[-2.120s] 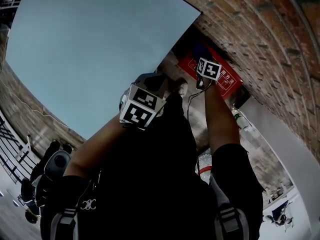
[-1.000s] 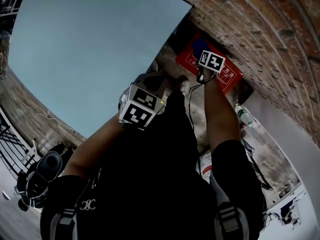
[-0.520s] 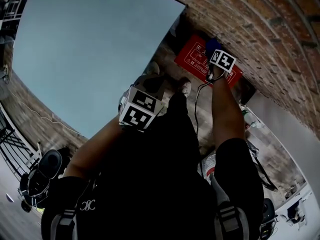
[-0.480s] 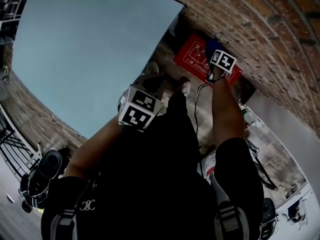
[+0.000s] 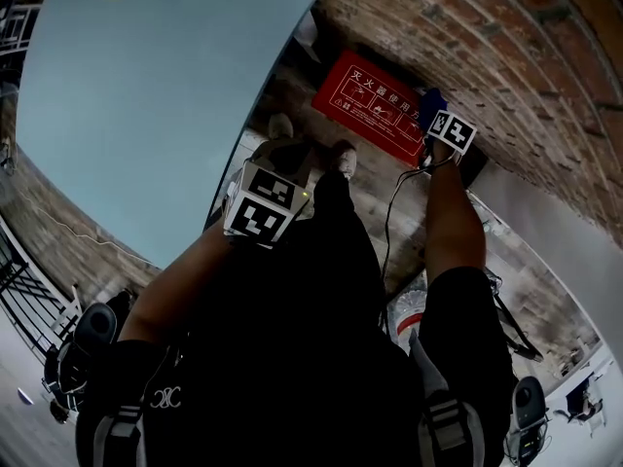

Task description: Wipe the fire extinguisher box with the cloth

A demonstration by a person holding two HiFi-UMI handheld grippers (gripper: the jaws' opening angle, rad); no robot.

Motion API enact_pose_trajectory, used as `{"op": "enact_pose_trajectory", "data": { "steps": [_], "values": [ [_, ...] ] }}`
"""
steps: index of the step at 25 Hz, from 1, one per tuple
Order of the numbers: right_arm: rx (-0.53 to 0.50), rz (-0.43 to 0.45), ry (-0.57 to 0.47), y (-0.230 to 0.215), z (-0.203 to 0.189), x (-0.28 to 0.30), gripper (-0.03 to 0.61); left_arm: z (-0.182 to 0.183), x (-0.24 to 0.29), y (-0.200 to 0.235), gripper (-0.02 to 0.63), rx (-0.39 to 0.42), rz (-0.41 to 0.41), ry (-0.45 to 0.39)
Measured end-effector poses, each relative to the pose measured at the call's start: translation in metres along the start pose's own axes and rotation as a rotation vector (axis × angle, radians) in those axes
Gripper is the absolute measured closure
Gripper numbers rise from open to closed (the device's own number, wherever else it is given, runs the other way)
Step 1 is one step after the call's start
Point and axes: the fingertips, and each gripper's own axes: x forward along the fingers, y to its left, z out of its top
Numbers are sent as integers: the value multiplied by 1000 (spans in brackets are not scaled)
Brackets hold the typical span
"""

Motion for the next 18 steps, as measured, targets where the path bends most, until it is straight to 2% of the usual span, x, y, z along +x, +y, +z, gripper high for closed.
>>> {"op": "enact_pose_trajectory", "data": {
  "steps": [5,7,10,13,18],
  "values": [
    [-87,-32,31,-22,-22,-10,518,-8,10,-22,604,10,-13,28],
    [-86,-30,40,-23,-30,-12,518,-7,13,-32,604,18,-22,33],
    [-9,-19,32,-25,-38,-15,518,-3,14,-42,604,50,-32,27],
    [76,-19,17,-25,-43,-16,518,-5,14,-40,604,49,-31,37],
    [149,-82,-2,-18,-42,-14,518,-5,4,-25,604,39,-17,47]
  ]
}}
